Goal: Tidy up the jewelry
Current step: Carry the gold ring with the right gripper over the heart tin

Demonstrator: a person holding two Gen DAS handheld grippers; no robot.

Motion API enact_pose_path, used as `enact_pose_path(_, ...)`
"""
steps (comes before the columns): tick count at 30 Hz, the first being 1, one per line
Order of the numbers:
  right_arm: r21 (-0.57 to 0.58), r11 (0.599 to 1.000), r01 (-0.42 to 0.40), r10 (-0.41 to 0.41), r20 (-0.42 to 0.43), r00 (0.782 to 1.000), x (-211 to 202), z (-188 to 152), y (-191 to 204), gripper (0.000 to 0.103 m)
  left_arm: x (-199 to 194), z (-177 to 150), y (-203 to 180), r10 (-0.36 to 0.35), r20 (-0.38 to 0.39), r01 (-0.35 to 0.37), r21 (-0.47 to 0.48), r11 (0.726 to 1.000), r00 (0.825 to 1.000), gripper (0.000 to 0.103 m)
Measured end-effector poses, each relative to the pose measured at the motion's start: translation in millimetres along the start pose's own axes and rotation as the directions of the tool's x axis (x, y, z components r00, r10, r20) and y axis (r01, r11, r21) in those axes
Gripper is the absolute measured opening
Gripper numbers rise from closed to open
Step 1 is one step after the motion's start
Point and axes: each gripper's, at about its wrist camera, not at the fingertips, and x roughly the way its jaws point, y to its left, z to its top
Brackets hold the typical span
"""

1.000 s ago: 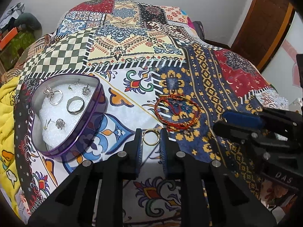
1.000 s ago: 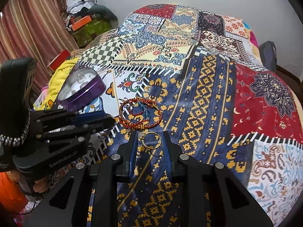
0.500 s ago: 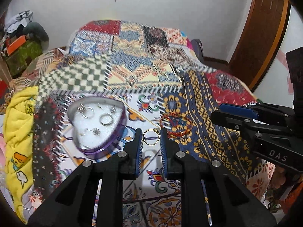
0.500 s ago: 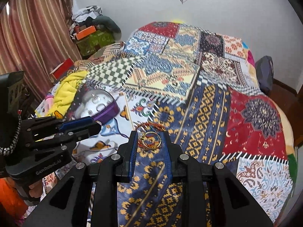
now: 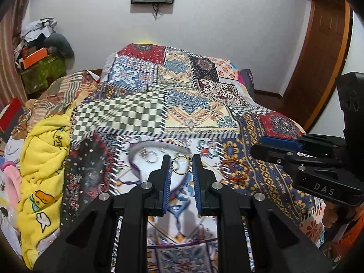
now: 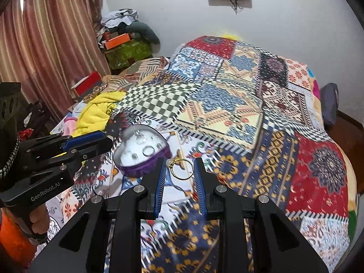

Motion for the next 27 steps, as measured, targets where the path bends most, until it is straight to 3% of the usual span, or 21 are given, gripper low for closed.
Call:
enact_pose_path(10,-0.037,0.998,-0.059,0.058,-0.027,0.998,37,17,21,0.023,24,-8,38,0.009,-0.045,-0.011,-0.044,0.999,0.999,0.017)
enact_pose_path(27,-0.065,0.99,-0.123,0.118,-0.083,0.99,82,32,35,0.023,58,-11,39,-0.026,-0.071,0.026,-0.002,1.0,0.997,0.017)
